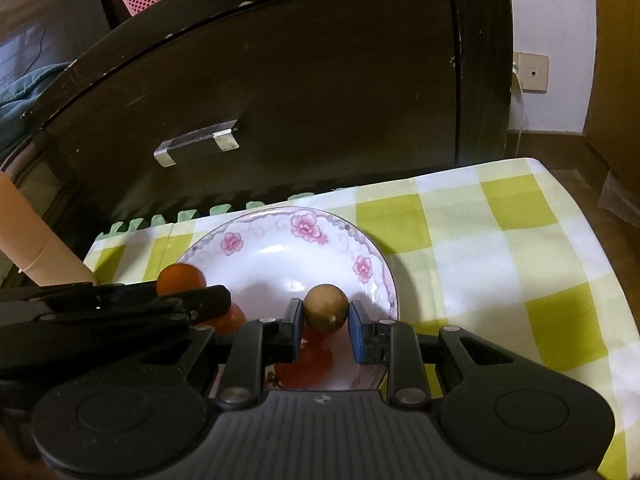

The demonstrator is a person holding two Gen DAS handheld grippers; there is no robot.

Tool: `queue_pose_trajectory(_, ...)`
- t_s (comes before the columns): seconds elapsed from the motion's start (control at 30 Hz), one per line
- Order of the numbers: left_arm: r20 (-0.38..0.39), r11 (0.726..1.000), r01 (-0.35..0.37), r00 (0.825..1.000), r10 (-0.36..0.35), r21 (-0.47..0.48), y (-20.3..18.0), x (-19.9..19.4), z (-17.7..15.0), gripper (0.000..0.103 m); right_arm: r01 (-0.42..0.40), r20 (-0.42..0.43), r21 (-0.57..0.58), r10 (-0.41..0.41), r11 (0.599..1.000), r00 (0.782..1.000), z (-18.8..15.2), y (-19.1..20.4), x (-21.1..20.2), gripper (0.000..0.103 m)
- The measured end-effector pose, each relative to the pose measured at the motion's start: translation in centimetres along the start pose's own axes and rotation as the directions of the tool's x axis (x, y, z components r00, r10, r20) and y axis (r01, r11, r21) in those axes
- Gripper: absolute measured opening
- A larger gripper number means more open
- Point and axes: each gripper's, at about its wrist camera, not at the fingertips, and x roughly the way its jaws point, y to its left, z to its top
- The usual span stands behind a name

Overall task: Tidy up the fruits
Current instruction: 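Carry the tangerine and longan over the white floral bowl with both tools, then open the left tool over the bowl while the right tool releases the longan, then withdraw both tools from the bowl toward the remaining tangerines and longans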

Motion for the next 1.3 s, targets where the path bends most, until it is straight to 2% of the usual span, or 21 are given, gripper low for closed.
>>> queue_pose_trajectory(0.33, -0.015, 1.0, -0.014, 1.0, 0.014, -0.006, 0.5, 0.3, 0.3, 0.051, 0.003, -0.004, 0.004, -0.003, 1.0, 1.0, 0.1, 0.1, 0.5, 0.025)
queue_pose_trajectory(0.57, -0.002, 1.0, -0.012, 1.0, 0.012, -0.011, 0.6, -0.8, 0.3, 0.056, 0.004, 0.003, 0.005, -0.004, 1.0, 1.0, 0.2, 0.3, 0.1, 0.028)
queue_pose_trajectory(1.0, 0.032, 1.0, -0.001, 0.999, 0.001, -0.003, 0.6, -3.6, -0.3, 0.065, 0.011, 0.036, 0.0, -0.011, 1.0, 0.999, 0.8, 0.7, -2.1, 0.032)
queue_pose_trajectory(1.3, 0.042, 1.0, 0.002, 0.999, -0.003, 0.021, 0.6, -5.5, -1.4, 0.067, 0.006, 0.044, -0.01, -0.006, 1.0, 0.999, 0.1, 1.2, -3.9, 0.035)
